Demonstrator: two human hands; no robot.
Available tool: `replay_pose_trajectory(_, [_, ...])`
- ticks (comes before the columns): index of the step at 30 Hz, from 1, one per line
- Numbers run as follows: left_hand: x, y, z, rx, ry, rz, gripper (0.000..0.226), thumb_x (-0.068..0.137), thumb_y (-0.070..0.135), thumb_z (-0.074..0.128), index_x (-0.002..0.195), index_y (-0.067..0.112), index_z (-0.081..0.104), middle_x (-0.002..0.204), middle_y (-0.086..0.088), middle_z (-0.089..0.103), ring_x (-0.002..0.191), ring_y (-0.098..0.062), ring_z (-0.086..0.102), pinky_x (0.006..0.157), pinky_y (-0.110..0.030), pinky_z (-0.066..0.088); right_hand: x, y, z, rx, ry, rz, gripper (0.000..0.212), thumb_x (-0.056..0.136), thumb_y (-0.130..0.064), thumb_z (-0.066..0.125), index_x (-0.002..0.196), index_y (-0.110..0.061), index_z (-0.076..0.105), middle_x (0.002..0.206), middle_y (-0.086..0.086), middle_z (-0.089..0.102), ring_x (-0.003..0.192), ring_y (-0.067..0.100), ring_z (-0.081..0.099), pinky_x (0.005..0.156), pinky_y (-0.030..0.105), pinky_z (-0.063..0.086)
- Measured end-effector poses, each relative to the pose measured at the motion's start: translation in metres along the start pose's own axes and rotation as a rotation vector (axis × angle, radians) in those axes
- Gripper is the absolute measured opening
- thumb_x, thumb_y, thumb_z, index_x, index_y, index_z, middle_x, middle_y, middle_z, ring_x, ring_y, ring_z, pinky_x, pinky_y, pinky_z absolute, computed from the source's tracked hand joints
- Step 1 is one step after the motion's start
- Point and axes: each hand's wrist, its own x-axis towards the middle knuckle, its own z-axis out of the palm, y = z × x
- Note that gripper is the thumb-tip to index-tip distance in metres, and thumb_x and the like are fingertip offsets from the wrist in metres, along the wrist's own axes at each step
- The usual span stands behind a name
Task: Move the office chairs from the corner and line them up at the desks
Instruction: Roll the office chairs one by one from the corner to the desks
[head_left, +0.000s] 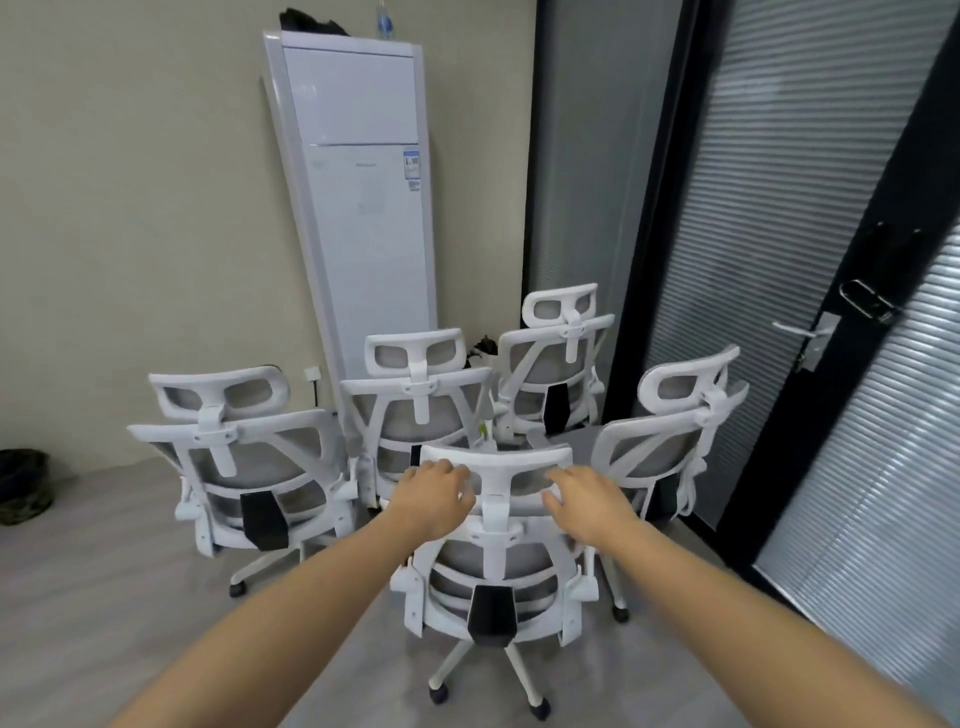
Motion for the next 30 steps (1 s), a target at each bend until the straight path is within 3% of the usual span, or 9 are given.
replay_pose_trajectory(4, [0.056, -0.005, 0.013, -0.027, 0.0, -0.006, 0.049, 0.099, 0.045, 0.031, 0.14, 0.025, 0.047, 0.14, -0.003, 0.051, 0.127, -0.028, 0.045, 0.108, -0.045, 0.035, 0.053, 0.013, 0.011, -0.024, -0.013, -0.021, 0.043, 0.099, -0.046, 0.036, 0.13, -0.023, 0.055, 0.126, 0.001, 0.062, 0.114, 0.028, 0.056, 0.096, 0.047, 0.046])
replay_pose_trajectory(10, [0.123, -0.01, 0.037, -0.061, 0.028, -0.051, 0.045, 0.1, 0.047, 0.028, 0.135, 0.029, 0.051, 0.131, 0.001, 0.053, 0.124, -0.024, 0.044, 0.108, -0.042, 0.032, 0.137, 0.033, 0.025, -0.004, -0.024, -0.09, 0.042, 0.102, -0.043, 0.036, 0.13, -0.02, 0.056, 0.128, 0.004, 0.059, 0.119, 0.027, 0.051, 0.096, 0.041, 0.041])
replay_pose_trajectory(13, [0.145, -0.012, 0.049, -0.087, -0.04, -0.107, 0.044, 0.102, 0.046, 0.025, 0.133, 0.028, 0.05, 0.127, -0.002, 0.053, 0.124, -0.025, 0.044, 0.11, -0.044, 0.029, 0.167, 0.041, 0.043, -0.003, -0.061, -0.154, 0.046, 0.102, -0.047, 0.029, 0.123, -0.021, 0.06, 0.123, 0.005, 0.062, 0.114, 0.028, 0.054, 0.092, 0.041, 0.042])
replay_pose_trajectory(15, [0.156, -0.014, 0.058, -0.042, -0.105, -0.104, 0.038, 0.102, 0.042, 0.026, 0.12, 0.025, 0.054, 0.118, -0.003, 0.057, 0.118, -0.026, 0.047, 0.11, -0.046, 0.027, 0.181, 0.048, 0.061, -0.019, -0.069, -0.205, 0.058, 0.101, -0.053, 0.019, 0.107, -0.02, 0.066, 0.11, 0.006, 0.068, 0.102, 0.029, 0.06, 0.086, 0.041, 0.047])
replay_pose_trajectory(17, [0.162, -0.015, 0.062, -0.039, -0.079, -0.113, 0.041, 0.099, 0.044, 0.022, 0.103, 0.028, 0.06, 0.107, 0.002, 0.062, 0.109, -0.021, 0.052, 0.11, -0.045, 0.025, 0.19, 0.056, 0.078, -0.064, -0.004, -0.226, 0.074, 0.095, -0.057, 0.007, 0.08, -0.018, 0.068, 0.083, 0.006, 0.07, 0.078, 0.026, 0.065, 0.068, 0.036, 0.05])
replay_pose_trajectory(19, [0.164, -0.019, 0.065, -0.053, -0.029, -0.125, 0.046, 0.094, 0.048, 0.02, 0.095, 0.033, 0.064, 0.102, 0.009, 0.065, 0.103, -0.016, 0.055, 0.105, -0.041, 0.028, 0.192, 0.06, 0.089, -0.046, 0.077, -0.246, 0.068, 0.094, -0.056, 0.017, 0.063, -0.017, 0.064, 0.062, 0.003, 0.065, 0.058, 0.025, 0.062, 0.051, 0.031, 0.043])
replay_pose_trajectory(21, [0.164, -0.023, 0.068, -0.043, -0.041, -0.108, 0.046, 0.092, 0.048, 0.021, 0.095, 0.034, 0.065, 0.101, 0.01, 0.065, 0.1, -0.015, 0.055, 0.099, -0.039, 0.033, 0.192, 0.064, 0.099, -0.017, 0.171, -0.275, 0.055, 0.094, -0.049, 0.032, 0.058, -0.017, 0.059, 0.055, 0.002, 0.06, 0.048, 0.026, 0.057, 0.045, 0.03, 0.037])
replay_pose_trajectory(25, [0.157, -0.024, 0.067, -0.067, -0.034, -0.114, 0.05, 0.086, 0.048, 0.019, 0.101, 0.036, 0.065, 0.102, 0.011, 0.064, 0.1, -0.014, 0.054, 0.094, -0.037, 0.033, 0.194, 0.066, 0.106, 0.011, 0.271, -0.362, 0.047, 0.092, -0.043, 0.038, 0.058, -0.016, 0.057, 0.053, 0.002, 0.057, 0.044, 0.026, 0.053, 0.043, 0.029, 0.035])
replay_pose_trajectory(30, [0.147, -0.014, 0.071, -0.079, 0.006, -0.126, 0.053, 0.084, 0.048, 0.017, 0.103, 0.035, 0.065, 0.103, 0.011, 0.062, 0.101, -0.011, 0.054, 0.086, -0.033, 0.026, 0.187, 0.073, 0.111, 0.021, 0.265, -0.392, 0.049, 0.094, -0.043, 0.037, 0.062, -0.015, 0.061, 0.057, 0.003, 0.059, 0.045, 0.027, 0.054, 0.045, 0.031, 0.041])
